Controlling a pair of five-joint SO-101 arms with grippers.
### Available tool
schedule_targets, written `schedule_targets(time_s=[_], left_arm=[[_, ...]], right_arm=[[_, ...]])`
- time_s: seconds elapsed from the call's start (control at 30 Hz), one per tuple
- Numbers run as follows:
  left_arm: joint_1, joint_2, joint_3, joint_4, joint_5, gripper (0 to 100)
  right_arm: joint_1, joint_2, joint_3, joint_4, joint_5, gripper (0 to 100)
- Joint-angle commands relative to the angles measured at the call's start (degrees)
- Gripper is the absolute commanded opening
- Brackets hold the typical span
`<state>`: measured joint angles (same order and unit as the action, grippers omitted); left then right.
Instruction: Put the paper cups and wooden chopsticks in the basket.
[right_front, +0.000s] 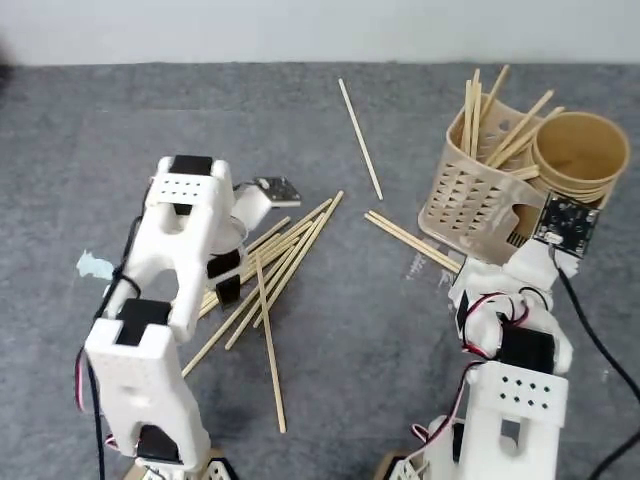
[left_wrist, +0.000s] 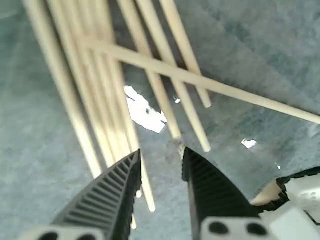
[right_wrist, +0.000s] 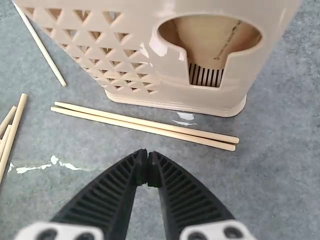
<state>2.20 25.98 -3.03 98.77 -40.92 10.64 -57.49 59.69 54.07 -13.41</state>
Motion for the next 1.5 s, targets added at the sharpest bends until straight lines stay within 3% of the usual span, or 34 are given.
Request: schedule_targets(time_s=[0.0,0.23,0.73,1.03,1.13,1.47], left_arm=[[-0.5,1.1,-0.7,-3.6,-0.5,14],[-3.7,3.9,-5.4,-6.4,-0.2,20],[-5.6,5.0,-10.8,-2.9,-0.5,20],[-6.6,17.3,-19.3,-1.8,-0.2,20],[-6.5,20.9,-24.2,1.9,-0.2,16],[-4.5,21.5,-23.3,1.8,-0.4,2]], right_arm=[[-0.6,-1.0,-0.4,-0.7,-0.2,0.9],[-0.7,-0.9,-0.4,-0.7,-0.2,0.9],[-0.7,-0.8,-0.4,-0.7,-0.2,0.9],[-0.7,-1.0,-0.4,-0.7,-0.3,0.9],[-0.7,-1.0,-0.4,-0.7,-0.3,0.9],[-1.9,-1.0,0.4,-1.1,-0.2,0.9]])
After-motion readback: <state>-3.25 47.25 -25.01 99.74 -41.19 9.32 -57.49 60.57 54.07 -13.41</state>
